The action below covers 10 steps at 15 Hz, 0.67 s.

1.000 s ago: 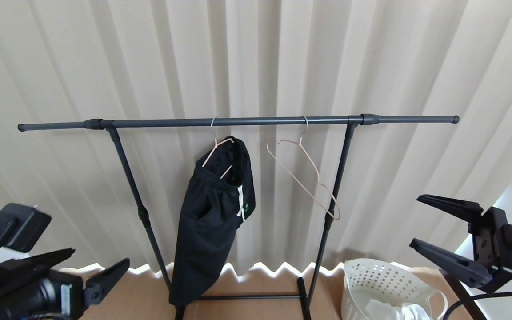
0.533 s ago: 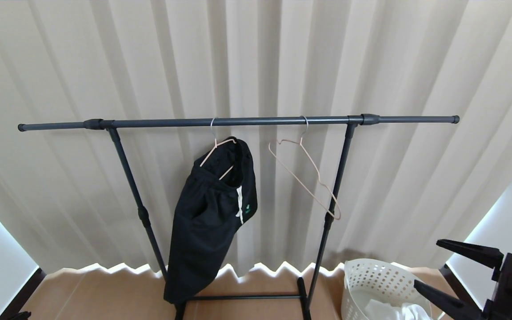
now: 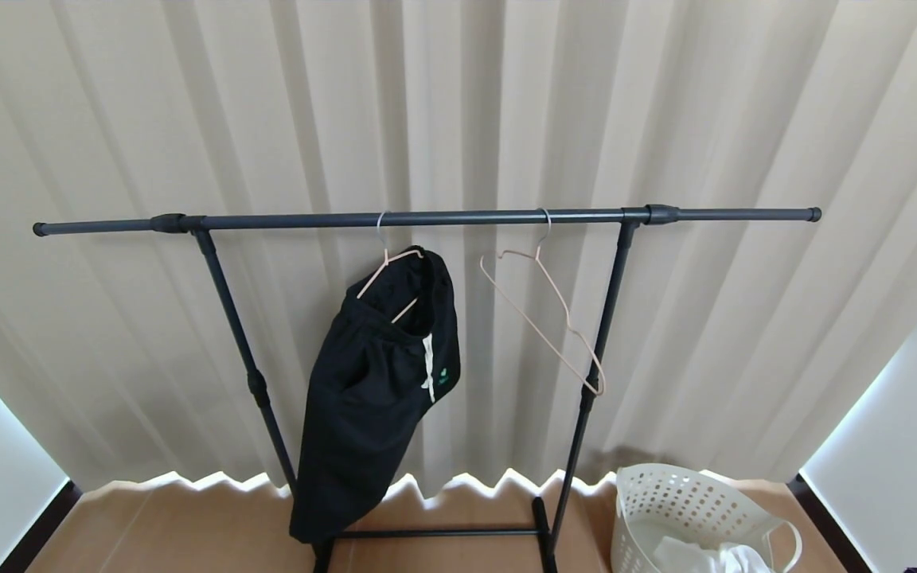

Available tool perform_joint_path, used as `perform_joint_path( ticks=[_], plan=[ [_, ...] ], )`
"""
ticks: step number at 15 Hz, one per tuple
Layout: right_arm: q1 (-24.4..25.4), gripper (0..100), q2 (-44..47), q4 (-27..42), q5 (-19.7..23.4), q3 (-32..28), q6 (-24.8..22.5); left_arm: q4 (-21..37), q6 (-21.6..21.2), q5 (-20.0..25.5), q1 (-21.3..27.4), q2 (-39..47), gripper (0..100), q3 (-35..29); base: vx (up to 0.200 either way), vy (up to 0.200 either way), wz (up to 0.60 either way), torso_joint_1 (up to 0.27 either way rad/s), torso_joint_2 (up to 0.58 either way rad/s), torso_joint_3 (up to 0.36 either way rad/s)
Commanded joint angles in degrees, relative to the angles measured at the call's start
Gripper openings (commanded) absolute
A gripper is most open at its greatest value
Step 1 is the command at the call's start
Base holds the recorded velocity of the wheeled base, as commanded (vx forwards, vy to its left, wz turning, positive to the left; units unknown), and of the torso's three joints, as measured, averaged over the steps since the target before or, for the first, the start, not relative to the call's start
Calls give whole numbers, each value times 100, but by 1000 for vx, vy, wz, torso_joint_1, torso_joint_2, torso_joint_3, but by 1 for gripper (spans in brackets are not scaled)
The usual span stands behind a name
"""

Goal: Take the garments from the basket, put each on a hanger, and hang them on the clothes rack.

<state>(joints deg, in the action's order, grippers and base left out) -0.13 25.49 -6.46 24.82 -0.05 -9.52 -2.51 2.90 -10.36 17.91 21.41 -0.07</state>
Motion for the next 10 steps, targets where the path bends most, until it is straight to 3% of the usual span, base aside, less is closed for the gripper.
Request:
perform_joint_path(
  ticks=[1, 3, 4, 6, 8, 10],
  plan=[
    [-66, 100, -1943, 602, -636, -39, 434, 5, -35, -10, -59, -216, 100, 7, 0, 0, 0, 0, 0, 0],
    [-118, 100, -2233, 664, -1102, -30, 434, 5, -211, -10, -376, -365, 100, 7, 0, 0, 0, 0, 0, 0],
    [-92, 100, -2294, 664, -1260, -30, 442, -13, -519, -10, -991, -444, 100, 7, 0, 0, 0, 0, 0, 0],
    [-39, 100, -2400, 664, -1304, -30, 495, -4, -774, -1, -1624, -840, 100, 7, 0, 0, 0, 0, 0, 0],
    [40, 100, -2461, 664, -1304, -30, 495, -4, -782, -1, -1861, -1279, 100, 7, 0, 0, 0, 0, 0, 0],
    [40, 100, -2514, 655, -1304, -30, 504, 31, -721, 157, -1703, -1947, 100, 7, 0, 0, 0, 0, 0, 0]
  ],
)
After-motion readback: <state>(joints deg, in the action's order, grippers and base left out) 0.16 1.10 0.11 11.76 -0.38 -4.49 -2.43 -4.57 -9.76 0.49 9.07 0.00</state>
